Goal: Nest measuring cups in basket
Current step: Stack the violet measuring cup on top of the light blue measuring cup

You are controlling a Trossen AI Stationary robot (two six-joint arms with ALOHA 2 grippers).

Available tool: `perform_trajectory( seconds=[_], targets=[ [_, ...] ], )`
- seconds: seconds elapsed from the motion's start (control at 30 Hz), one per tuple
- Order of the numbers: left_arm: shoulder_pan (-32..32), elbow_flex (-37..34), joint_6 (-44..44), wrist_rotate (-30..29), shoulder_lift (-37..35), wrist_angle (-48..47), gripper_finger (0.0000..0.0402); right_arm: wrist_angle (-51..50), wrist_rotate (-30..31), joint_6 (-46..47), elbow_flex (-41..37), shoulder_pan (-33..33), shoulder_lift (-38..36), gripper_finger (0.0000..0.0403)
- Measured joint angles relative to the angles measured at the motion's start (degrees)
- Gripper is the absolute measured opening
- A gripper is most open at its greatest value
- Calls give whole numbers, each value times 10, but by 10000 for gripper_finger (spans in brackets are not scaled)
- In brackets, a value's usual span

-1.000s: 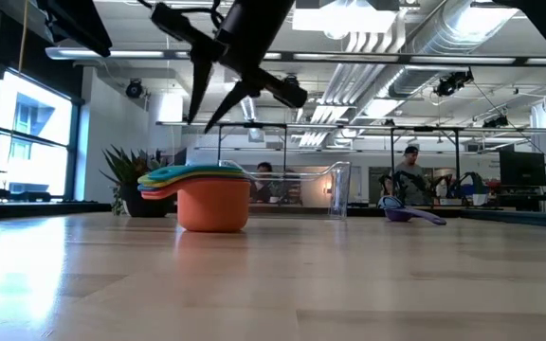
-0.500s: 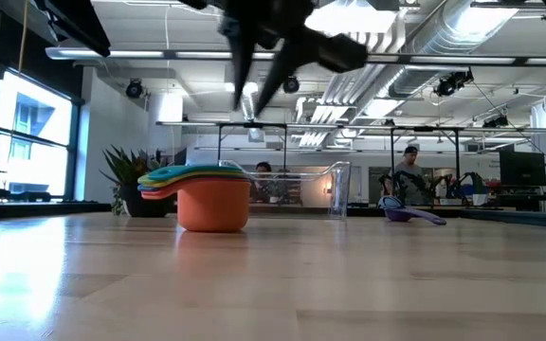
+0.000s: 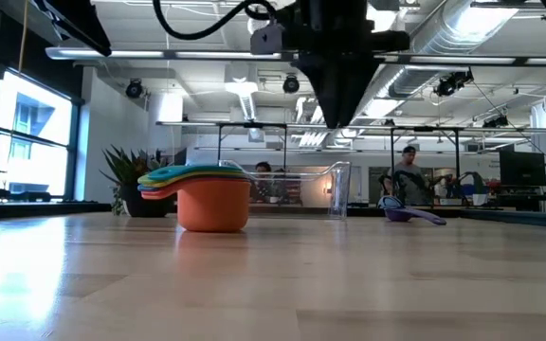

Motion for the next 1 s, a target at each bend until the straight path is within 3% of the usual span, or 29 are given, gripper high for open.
perform_trajectory(
  seconds=[0.33, 0.6, 1.0],
  targets=[
    [0, 0, -29, -20, 0, 0, 104, 2, 40, -212, -23, -98, -15, 78],
    [0, 0, -42, -62, 0, 1, 104, 21, 65, -254, -207, -166, -156, 78],
    [0, 0, -82, -84, 0, 1, 104, 260, 13, -340, -491, -307, -388, 78]
  ],
)
